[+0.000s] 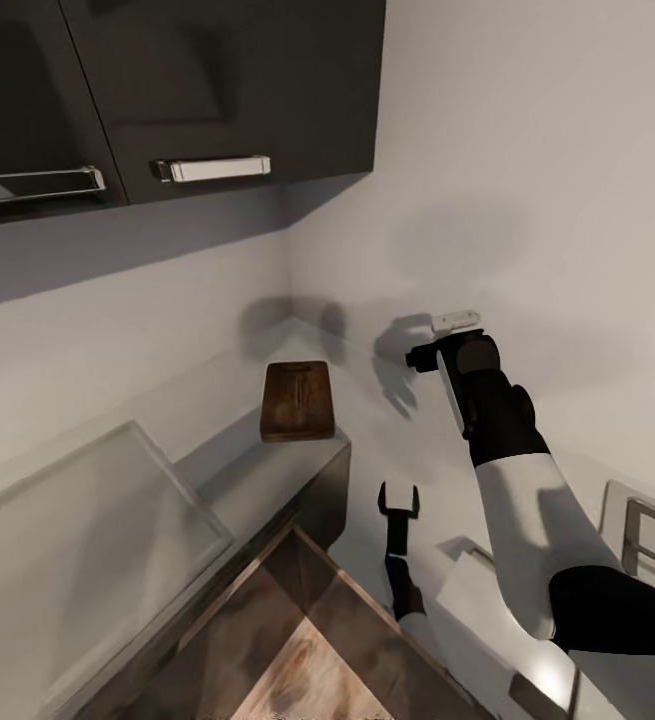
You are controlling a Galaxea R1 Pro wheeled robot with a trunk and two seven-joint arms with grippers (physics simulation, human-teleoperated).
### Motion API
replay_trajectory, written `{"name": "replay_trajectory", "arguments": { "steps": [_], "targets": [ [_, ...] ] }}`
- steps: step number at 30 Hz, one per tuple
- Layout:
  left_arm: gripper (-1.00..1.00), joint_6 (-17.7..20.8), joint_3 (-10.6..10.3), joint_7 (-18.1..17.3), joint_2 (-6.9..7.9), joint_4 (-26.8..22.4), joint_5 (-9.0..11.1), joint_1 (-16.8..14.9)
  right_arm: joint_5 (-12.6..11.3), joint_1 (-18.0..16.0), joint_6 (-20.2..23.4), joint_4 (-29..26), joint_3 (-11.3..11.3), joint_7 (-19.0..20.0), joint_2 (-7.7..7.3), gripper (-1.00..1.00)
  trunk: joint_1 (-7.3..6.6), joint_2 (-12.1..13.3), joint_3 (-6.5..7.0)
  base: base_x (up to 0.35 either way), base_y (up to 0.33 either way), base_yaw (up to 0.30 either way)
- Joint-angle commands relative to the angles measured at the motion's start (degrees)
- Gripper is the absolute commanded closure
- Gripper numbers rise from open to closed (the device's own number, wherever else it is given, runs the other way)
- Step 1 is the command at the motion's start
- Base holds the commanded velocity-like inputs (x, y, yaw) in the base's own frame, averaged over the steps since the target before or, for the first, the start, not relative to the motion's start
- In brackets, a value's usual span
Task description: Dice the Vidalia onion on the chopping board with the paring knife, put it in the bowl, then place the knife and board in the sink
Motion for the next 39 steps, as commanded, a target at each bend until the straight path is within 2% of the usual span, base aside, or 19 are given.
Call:
{"name": "replay_trajectory", "arguments": {
  "steps": [1,22,30,39],
  "targets": [
    [-1.00,-0.07,-0.07,-0.08,0.02,-0.08,0.10,0.01,0.26,-0.05,0.27,-0.03,0.04,0.12,0.00,-1.00,0.03,-0.11,-0.19,0.000,0.047,0.000],
    [-1.00,-0.07,-0.07,-0.10,0.02,-0.08,0.10,0.01,0.25,-0.05,0.22,-0.03,0.10,0.12,0.07,-1.00,0.03,-0.11,-1.99,0.019,0.005,0.000],
    [-1.00,-0.07,-0.07,-0.06,0.02,-0.08,0.10,0.01,0.29,-0.05,0.23,-0.03,0.07,0.12,1.02,-1.00,0.03,-0.11,-2.07,0.003,0.000,0.000],
    [-1.00,-0.07,-0.07,-0.08,0.02,-0.08,0.10,0.01,0.30,-0.05,0.28,-0.03,0.13,0.12,1.20,-1.00,0.03,-0.11,-2.08,0.076,0.000,0.000]
  ]
}}
